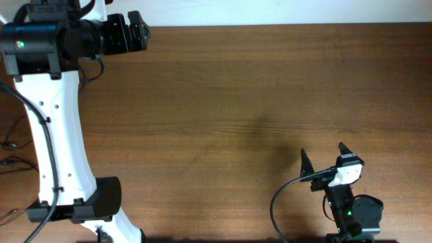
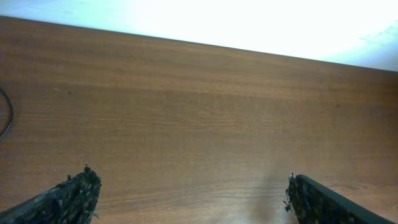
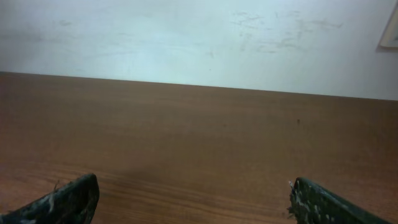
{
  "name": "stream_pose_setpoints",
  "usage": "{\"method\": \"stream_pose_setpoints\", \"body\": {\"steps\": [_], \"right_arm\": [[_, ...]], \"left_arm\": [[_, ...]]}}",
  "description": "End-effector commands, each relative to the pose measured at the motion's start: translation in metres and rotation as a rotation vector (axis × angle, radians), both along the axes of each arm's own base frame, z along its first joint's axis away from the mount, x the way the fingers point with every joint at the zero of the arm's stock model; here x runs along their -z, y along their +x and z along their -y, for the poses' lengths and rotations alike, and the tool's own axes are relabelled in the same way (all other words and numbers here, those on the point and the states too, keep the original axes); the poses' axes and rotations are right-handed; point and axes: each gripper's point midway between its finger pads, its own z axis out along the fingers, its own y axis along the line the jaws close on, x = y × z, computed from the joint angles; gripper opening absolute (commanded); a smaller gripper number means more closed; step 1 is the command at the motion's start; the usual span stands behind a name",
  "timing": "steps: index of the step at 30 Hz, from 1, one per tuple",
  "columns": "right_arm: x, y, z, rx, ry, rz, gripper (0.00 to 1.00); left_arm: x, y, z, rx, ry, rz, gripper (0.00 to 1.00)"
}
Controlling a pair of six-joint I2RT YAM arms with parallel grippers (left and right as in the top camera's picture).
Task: Untangle cables
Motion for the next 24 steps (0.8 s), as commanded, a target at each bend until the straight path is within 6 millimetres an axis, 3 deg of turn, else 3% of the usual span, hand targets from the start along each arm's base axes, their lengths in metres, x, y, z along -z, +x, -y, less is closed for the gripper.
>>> {"method": "stream_pose_setpoints", "body": {"steps": [1,24], "right_arm": [[0.0017,-0.0001,0.0013,0.009,0.002,0.000,0.99],[0.0016,-0.0001,0.0013,0.009,0.002,0.000,0.99]], "left_arm": [[-0.0019,-0.0010,0.0006,0.006,0.000,0.006,1.00],[0.0001,-0.0017,-0.0027,-0.009,0.019,-0.001,0.99]]}}
